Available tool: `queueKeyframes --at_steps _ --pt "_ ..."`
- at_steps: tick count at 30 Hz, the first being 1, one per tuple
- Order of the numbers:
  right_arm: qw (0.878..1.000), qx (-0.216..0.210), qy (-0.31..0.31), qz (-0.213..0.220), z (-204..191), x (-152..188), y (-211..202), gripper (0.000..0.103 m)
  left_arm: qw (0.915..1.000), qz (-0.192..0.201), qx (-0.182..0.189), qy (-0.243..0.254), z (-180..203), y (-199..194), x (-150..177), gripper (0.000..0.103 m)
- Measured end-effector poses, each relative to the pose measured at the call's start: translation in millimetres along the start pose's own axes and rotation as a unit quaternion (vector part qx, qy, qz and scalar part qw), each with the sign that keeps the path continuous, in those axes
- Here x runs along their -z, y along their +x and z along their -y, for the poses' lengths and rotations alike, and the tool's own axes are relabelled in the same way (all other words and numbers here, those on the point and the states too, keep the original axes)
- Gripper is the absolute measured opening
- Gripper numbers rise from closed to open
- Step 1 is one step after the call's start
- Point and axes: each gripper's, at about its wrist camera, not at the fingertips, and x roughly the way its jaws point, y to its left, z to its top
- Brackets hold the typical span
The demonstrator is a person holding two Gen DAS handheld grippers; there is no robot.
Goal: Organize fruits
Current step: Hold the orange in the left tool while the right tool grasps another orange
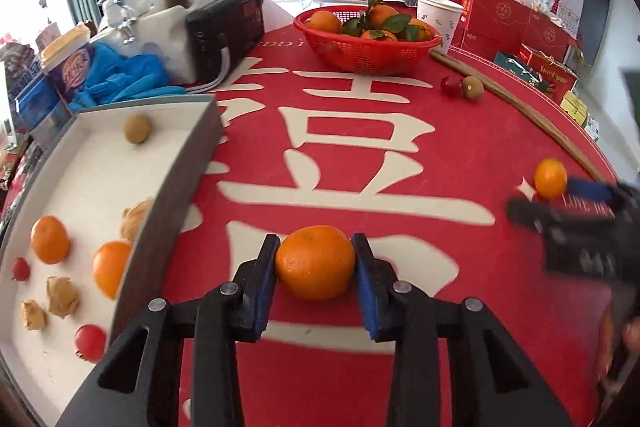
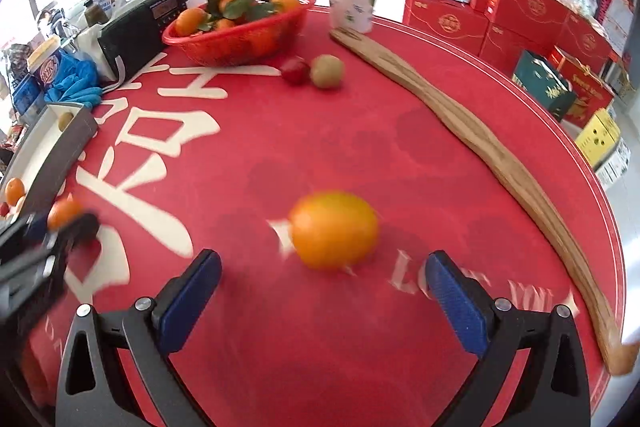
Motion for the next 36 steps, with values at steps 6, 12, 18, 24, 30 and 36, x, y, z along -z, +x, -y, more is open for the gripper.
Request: queueKeyframes --at_steps 6,12,18,24,30,36 --pt "0.999 0.019 0.007 0.029 -13.2 -8.3 -1.8 0.036 0.9999 0.001 0.012 -0.007 -9.0 -3.2 4.3 0.04" --pt "0.999 -0.031 0.001 0.038 -32.6 7.1 -12.8 0.036 0.9999 0.001 0.017 -0.002 -10.7 -8.6 11.9 0.04" --pt "0.997 -0.05 -0.037 0.047 -64.6 28.9 -24.8 0.036 0.9999 0.001 0.015 0.0 -10.4 -8.8 12.5 0.04" --pt "0.997 -0.042 -0.048 0.049 -69.6 31.0 -25.3 0.036 0.9999 0.001 0.013 0.001 -9.3 -9.2 13.0 0.04" --pt "0.997 -0.041 -0.049 0.049 -69.5 30.8 -25.6 0.036 0.9999 0.001 0.012 0.002 -8.8 -8.9 12.9 0.04" --pt "0.997 -0.038 -0.051 0.05 -69.3 31.2 -26.0 0.036 0.9999 0.001 0.012 0.002 -8.9 -8.8 12.9 0.04"
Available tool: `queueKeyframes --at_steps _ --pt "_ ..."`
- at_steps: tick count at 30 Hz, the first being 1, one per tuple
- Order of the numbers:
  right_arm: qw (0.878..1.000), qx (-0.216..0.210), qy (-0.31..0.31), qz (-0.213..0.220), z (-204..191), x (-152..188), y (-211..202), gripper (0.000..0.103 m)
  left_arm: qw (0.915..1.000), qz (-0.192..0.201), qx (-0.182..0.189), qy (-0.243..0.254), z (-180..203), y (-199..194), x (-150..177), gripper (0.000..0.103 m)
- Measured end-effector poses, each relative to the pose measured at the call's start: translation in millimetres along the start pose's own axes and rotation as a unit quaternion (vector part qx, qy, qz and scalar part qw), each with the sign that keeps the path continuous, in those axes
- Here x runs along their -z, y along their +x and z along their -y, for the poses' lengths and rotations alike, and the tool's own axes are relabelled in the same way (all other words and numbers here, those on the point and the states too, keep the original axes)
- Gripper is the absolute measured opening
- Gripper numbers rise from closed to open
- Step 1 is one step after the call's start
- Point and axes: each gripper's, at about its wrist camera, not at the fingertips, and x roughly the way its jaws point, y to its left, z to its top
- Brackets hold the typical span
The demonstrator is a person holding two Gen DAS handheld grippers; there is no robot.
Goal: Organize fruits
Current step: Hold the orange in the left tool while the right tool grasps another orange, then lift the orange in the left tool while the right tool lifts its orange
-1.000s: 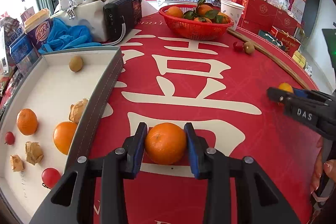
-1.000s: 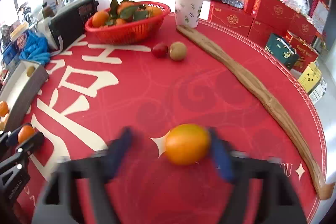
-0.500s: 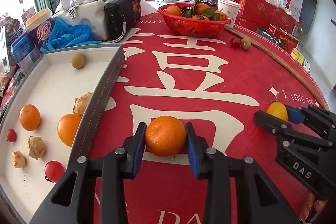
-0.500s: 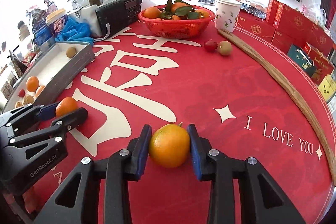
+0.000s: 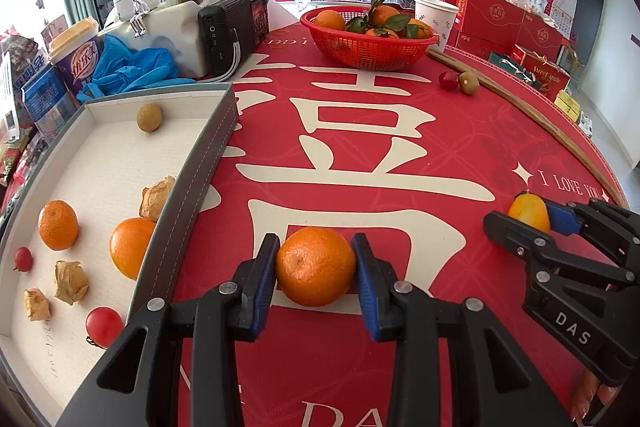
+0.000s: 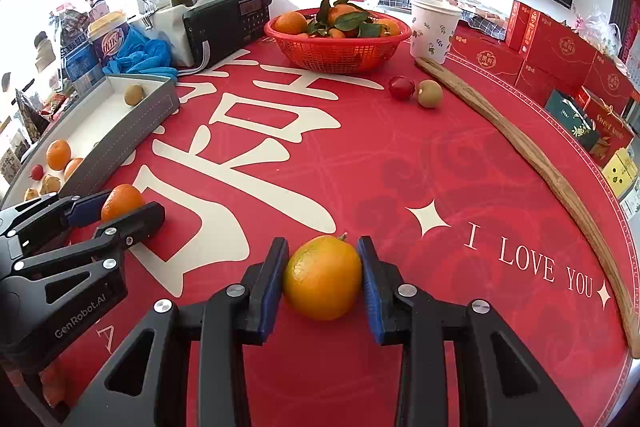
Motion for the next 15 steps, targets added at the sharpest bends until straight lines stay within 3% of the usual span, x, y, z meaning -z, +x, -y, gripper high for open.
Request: queueKeyframes --at_steps 15 --pt "1.0 0.0 0.0 0.0 0.1 0.1 -0.3 0.036 1.0 0.0 0.0 0.0 0.3 0.0 0.2 0.04"
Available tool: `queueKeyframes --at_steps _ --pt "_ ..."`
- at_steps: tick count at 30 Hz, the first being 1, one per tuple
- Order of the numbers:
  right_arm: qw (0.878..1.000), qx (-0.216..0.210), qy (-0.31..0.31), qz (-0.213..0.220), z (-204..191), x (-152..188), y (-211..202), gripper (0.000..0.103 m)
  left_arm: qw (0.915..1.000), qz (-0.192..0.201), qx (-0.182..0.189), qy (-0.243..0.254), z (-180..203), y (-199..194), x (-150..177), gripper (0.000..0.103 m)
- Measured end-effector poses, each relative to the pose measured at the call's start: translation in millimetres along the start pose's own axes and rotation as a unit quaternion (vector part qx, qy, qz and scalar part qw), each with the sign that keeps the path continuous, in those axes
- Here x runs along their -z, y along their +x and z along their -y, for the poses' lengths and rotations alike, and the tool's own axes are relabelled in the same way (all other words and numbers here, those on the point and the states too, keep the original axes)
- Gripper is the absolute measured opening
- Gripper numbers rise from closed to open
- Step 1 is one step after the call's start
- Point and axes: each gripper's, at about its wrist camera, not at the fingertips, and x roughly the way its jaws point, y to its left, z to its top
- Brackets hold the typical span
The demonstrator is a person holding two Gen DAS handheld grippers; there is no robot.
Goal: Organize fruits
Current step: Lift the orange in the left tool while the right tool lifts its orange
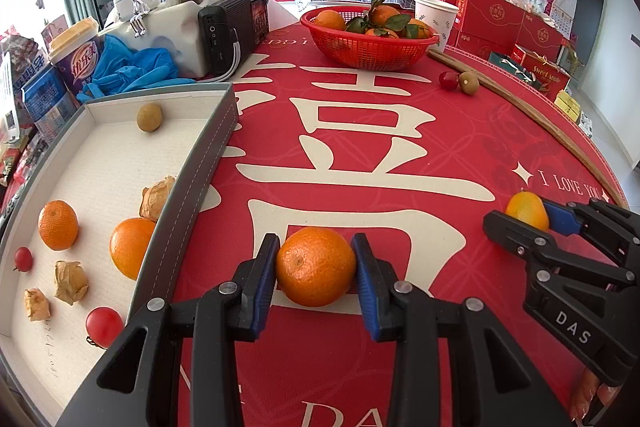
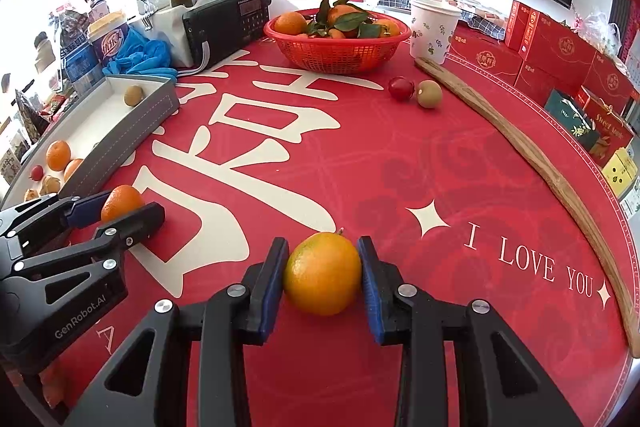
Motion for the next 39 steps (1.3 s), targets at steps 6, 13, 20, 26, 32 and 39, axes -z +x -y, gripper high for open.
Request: queueKeyframes --at_steps 6,13,20,26,32,39 --pt "1.0 0.0 0.0 0.0 0.0 0.2 0.0 0.036 1.0 0.0 0.0 0.0 -0.1 0.0 0.0 0.04" --pt "1.0 -0.002 0.002 0.0 0.5 0.3 0.0 0.036 1.0 0.0 0.001 -0.001 -0.3 -0.1 -0.1 0.04" --pt "0.998 -0.037 0.044 -0.001 14.9 -0.9 -1.4 0.036 0.9994 0.003 0.026 -0.022 -8.4 -1.7 -0.9 0.039" --pt "0.998 -0.046 0.05 0.007 16.9 -1.8 -6.3 0.036 0.9989 0.006 0.034 -0.032 -12.7 -3.2 -0.2 0.039" --pt "0.997 -0.049 0.055 0.01 18.9 -2.5 -7.8 0.036 0.9987 0.005 0.035 -0.035 -14.9 -3.0 -0.3 0.039" --pt "0.999 -0.02 0.027 0.0 12.8 -1.6 0.0 0.052 0.999 0.004 0.032 -0.031 -14.3 -2.3 0.0 0.039"
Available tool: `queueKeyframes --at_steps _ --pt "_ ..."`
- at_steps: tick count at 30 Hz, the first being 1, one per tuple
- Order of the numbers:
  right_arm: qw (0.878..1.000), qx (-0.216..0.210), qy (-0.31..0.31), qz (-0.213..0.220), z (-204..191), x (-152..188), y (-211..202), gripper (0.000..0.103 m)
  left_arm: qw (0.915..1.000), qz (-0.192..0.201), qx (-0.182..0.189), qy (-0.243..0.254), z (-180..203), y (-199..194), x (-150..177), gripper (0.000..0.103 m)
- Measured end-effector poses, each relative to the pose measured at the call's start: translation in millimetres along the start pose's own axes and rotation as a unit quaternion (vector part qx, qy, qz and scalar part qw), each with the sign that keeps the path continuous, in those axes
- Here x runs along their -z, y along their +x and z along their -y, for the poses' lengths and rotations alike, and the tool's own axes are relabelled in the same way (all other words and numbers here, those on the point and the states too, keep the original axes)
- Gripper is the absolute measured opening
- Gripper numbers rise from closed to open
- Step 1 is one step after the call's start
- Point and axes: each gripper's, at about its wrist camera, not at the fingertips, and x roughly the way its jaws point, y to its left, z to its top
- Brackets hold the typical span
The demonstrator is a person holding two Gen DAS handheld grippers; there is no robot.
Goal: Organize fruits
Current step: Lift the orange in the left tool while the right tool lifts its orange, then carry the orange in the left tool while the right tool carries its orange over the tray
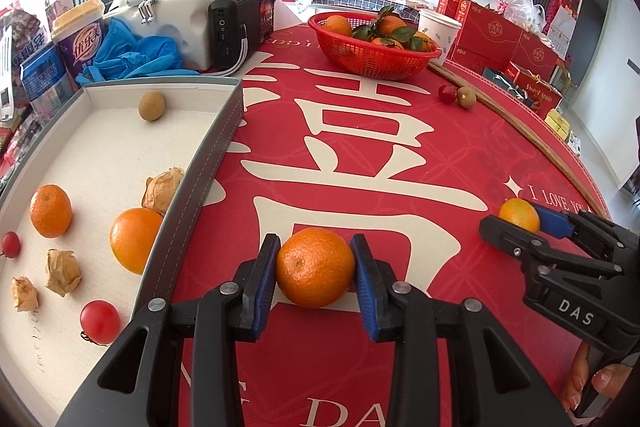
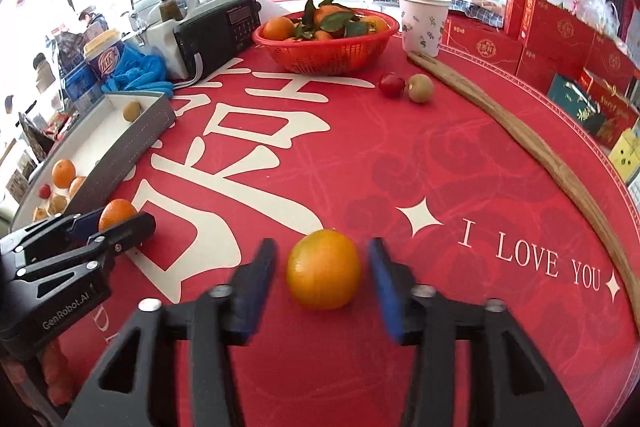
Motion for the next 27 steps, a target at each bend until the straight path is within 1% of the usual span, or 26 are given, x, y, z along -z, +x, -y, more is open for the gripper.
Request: queueKeyframes --at_steps 2,3,5,8,12,15,22,27 --pt "1.0 0.003 0.0 0.001 -0.2 -0.1 0.4 0.052 1.0 0.0 0.0 0.0 0.3 -0.3 0.5 0.039" --pt "1.0 0.001 0.002 0.0 0.4 -0.3 0.4 0.049 1.0 0.0 0.0 0.001 0.4 -0.2 0.5 0.039" --pt "1.0 0.006 0.006 0.001 2.0 -0.3 -0.4 0.035 1.0 0.001 0.001 0.001 0.5 -0.8 0.9 0.039" --pt "1.0 -0.014 0.026 0.004 7.1 0.4 -3.9 0.035 1.0 0.005 0.002 0.002 1.3 -2.8 2.0 0.039" --pt "0.999 -0.03 0.032 0.026 8.3 -1.0 -13.0 0.035 0.9997 0.024 -0.005 0.007 2.7 -10.9 0.9 0.039" --pt "0.998 -0.037 0.032 0.037 6.5 -2.4 -17.3 0.035 0.9994 0.036 -0.001 -0.001 -1.4 -18.2 -2.7 0.039" --pt "0.997 -0.046 0.039 0.038 1.7 -8.1 -17.6 0.035 0.9984 0.049 -0.004 -0.029 -21.3 -30.5 -12.2 0.039" --pt "0.997 -0.056 0.033 0.038 -18.1 -17.1 -18.8 0.035 0.9972 0.059 -0.009 -0.045 -37.4 -41.8 -15.9 0.039"
